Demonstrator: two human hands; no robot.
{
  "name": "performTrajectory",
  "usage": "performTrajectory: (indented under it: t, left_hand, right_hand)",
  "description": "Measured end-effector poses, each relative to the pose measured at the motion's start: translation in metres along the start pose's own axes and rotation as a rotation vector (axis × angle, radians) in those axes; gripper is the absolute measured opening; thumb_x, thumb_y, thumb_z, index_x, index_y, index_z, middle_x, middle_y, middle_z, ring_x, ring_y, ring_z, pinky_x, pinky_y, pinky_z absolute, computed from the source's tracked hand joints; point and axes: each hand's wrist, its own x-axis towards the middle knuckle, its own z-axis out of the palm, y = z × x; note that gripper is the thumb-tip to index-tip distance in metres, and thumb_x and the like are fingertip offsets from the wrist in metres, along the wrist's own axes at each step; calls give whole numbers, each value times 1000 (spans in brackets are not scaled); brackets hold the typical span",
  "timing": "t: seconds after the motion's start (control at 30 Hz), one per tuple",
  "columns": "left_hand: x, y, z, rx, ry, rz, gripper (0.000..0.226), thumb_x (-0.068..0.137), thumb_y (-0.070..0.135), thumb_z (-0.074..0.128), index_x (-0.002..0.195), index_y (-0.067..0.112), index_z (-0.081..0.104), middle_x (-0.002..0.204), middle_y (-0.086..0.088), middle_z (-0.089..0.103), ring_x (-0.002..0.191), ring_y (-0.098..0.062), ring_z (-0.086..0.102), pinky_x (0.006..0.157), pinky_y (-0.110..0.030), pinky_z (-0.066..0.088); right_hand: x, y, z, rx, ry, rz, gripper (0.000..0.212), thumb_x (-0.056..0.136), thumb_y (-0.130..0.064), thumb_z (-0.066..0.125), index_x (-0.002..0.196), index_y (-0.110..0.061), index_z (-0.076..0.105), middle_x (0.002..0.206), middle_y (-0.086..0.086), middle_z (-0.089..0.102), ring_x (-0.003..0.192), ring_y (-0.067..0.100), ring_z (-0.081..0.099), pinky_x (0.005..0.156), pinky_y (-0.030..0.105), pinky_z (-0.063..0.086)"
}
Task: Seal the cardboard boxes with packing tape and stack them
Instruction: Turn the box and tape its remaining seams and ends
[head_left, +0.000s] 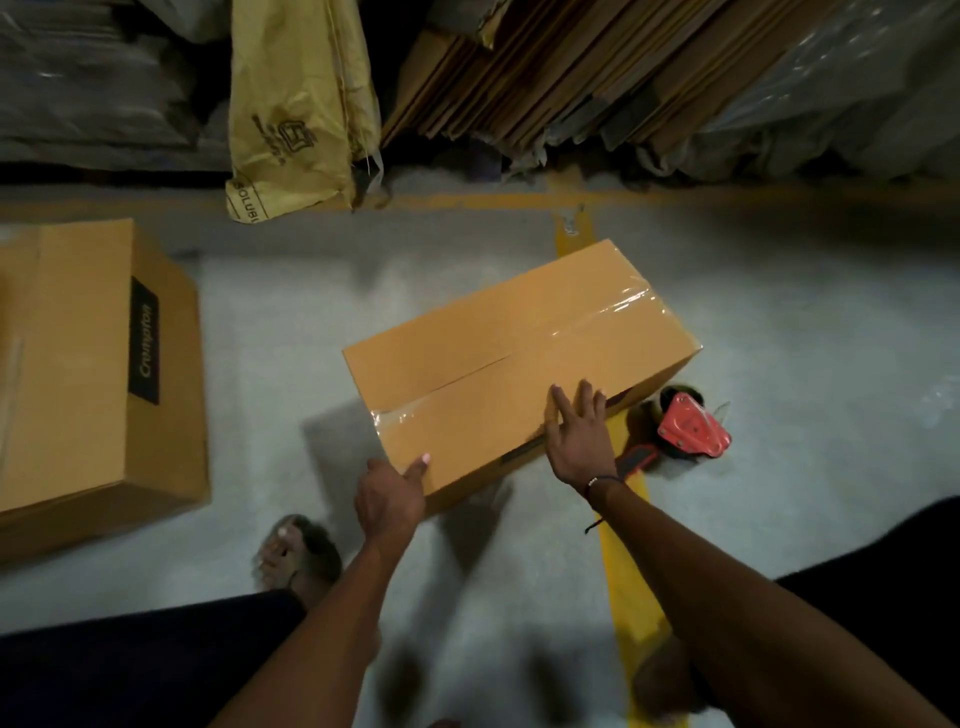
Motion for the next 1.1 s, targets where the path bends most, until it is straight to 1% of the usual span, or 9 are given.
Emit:
performTrajectory:
  t: [0.1,0.17,0.33,0.43,0.57,0.7,0.83,0.93,1.1]
  left_hand:
    - [-17,-21,23,-43,-152,-27,90,70,95,55,84,8,73,77,-11,76,75,-29,74,75,-35,59]
    - [-36,-21,38,-147,-272,-44,74,78,80,68,80,6,75,64,-9,74,56,-23,74,67,-35,63]
    - [-85,9,78,-440,-518,-161,39,99,27,71,109,-10,67,92,-25,76,70,-36,77,60,-45,65]
    - [-106,20,80,-421,-627,-170,41,107,32,56,106,-6,69,95,-21,77,63,-27,75,48,-31,59]
    - [-109,25,52,-25,-254,53,49,106,46,49,94,7,76,83,-7,77,68,-21,70,61,-28,51]
    - [-79,40,28,138,115,350,33,99,31,64,122,9,55,128,-18,53,116,-36,52,83,-45,47]
    - [-19,52,12,279,-116,458,70,94,35,73,153,28,37,158,-21,29,145,-43,30,109,-58,39]
    - [1,60,10,280,-387,535,74,96,33,73,159,28,36,157,-19,45,138,-41,48,110,-41,42]
    - [-12,76,37,248,-357,581,75,98,29,71,162,23,33,158,-18,46,141,-41,46,115,-43,40]
  right_hand:
    - [-26,0,17,137,70,87,74,101,-57,41,163,-21,20,169,21,-4,155,43,-6,125,56,15]
    - [-46,-3,25,237,105,173,88,99,-52,57,165,-19,9,169,21,-11,155,42,-2,124,50,22]
    - [-96,-5,33,651,107,423,116,89,-42,78,163,-10,-6,171,14,-3,155,34,16,118,32,24]
    - [-118,15,41,867,97,641,130,78,-49,85,162,-29,-12,163,7,30,147,36,36,113,48,40]
    - [-128,37,42,1138,-152,730,124,71,-53,88,154,-58,-3,152,-11,32,136,43,45,84,64,57]
    - [-104,70,66,1045,-43,560,98,56,-43,87,139,-63,39,138,-9,62,126,30,59,89,60,58]
    - [-82,88,25,878,2,487,78,70,-15,86,139,-37,58,122,-2,72,113,25,67,98,52,55]
    - [-52,114,4,735,50,461,88,63,-34,90,144,-28,57,135,1,67,121,28,64,102,54,53]
    - [-28,98,-57,635,140,471,70,82,-14,85,146,-9,55,141,12,62,130,29,58,112,43,44]
